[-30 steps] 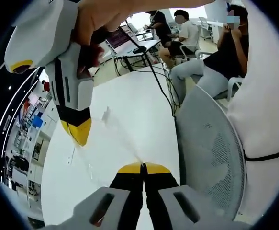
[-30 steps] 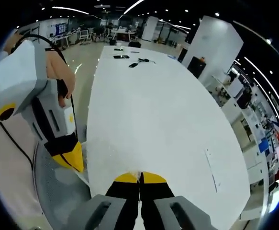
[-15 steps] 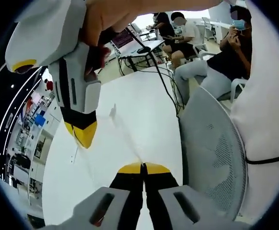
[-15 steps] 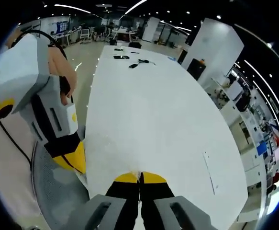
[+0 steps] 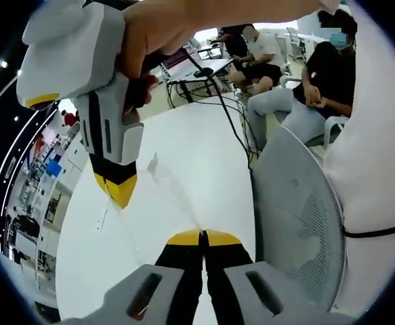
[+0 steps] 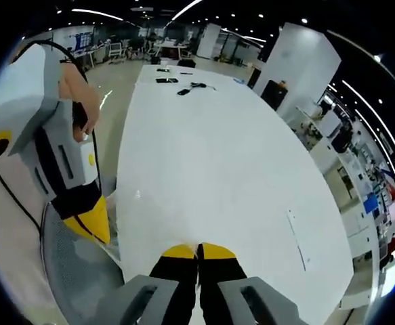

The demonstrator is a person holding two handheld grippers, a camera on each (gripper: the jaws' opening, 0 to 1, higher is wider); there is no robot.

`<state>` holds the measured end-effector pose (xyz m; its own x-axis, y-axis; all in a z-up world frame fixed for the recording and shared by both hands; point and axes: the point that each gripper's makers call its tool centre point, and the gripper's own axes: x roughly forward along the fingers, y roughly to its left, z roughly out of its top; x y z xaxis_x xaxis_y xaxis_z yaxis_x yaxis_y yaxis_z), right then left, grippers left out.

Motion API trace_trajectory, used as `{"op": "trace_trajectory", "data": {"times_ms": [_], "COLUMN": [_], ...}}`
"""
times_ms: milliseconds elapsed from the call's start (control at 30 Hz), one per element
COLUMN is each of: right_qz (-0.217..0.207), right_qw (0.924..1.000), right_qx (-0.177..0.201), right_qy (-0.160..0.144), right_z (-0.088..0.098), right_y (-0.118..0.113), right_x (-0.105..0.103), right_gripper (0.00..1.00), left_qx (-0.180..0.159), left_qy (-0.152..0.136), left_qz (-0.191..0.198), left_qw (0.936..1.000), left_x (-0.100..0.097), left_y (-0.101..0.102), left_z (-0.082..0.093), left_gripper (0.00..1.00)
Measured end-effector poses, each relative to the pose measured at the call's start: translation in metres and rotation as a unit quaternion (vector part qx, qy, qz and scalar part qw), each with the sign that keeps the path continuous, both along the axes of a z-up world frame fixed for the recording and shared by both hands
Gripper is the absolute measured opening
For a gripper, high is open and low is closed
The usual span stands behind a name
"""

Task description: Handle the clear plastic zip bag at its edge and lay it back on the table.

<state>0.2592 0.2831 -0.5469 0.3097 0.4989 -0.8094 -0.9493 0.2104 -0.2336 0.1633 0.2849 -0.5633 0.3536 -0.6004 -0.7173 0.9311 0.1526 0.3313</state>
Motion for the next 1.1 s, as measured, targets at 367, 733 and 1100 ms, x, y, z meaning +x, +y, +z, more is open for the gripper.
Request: {"op": "trace_trajectory", "data": {"times_ms": [367,733,1100], "right_qz": [-0.006,0.01,0.016], "right_qw": [1.0,0.9999,0.9997], "right_qx": [0.004,-0.002,-0.013], "right_qy": [0.006,0.001,-0.013], "right_z": [-0.005,0.0,-0.001], "right_y": [-0.002,0.004,0.002], "right_x": [0.001,-0.005,-0.001], "right_gripper": [0.0,0.0,0.0], "left_qx": [-0.003,-0.012,-0.041], "left_qy": [0.004,-0.015,-0.028], "left_qz": [-0.012,0.017,0.05], "left_qw": [0.9999,0.9997,0.9975], "left_x": [-0.007,0.009,0.021], "left_y": [-0.006,0.001,0.011], "left_z": [-0.004,0.003,0.013], "left_gripper": [0.0,0.0,0.06]}}
